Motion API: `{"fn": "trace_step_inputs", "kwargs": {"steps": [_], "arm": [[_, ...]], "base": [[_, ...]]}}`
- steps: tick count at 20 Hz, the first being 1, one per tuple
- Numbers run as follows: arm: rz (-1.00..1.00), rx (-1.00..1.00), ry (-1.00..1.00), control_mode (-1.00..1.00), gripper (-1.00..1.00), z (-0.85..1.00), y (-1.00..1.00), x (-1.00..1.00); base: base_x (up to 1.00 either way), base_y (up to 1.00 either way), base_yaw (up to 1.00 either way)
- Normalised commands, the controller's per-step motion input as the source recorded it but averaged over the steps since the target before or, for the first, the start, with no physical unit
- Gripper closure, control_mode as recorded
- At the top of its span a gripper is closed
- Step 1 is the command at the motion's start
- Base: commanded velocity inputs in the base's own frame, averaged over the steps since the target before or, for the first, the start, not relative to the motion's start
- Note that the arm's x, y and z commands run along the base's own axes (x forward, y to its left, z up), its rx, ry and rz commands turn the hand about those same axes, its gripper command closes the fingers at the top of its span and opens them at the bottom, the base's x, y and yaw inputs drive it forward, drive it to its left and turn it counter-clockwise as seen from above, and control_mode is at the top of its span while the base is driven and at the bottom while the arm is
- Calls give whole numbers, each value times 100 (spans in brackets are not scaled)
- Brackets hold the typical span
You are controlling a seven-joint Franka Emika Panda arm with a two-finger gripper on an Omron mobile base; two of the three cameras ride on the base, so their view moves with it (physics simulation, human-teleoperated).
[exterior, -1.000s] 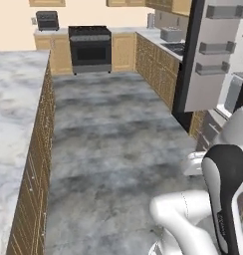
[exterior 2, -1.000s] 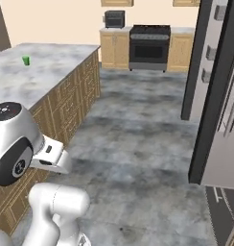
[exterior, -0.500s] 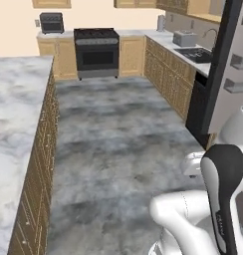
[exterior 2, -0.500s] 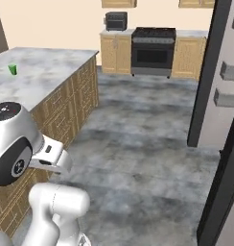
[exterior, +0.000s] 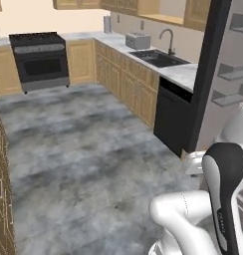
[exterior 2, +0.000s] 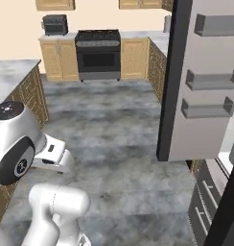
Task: Gather the mushroom and bell pepper from the fridge and place them on a tray on the dining counter. Then gather the fishs from the fridge and place them on the other tray.
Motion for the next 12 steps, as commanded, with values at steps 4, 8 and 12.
{"fn": "trace_step_inputs", "kwargs": {"steps": [4, 8, 12], "arm": [[0, 0, 0, 100, -100, 0, 0, 0], [0, 0, 0, 100, -100, 0, 0, 0], [0, 0, 0, 100, -100, 0, 0, 0]], "base": [[80, 1, -52], [67, 0, -57], [60, 0, -61]]}}
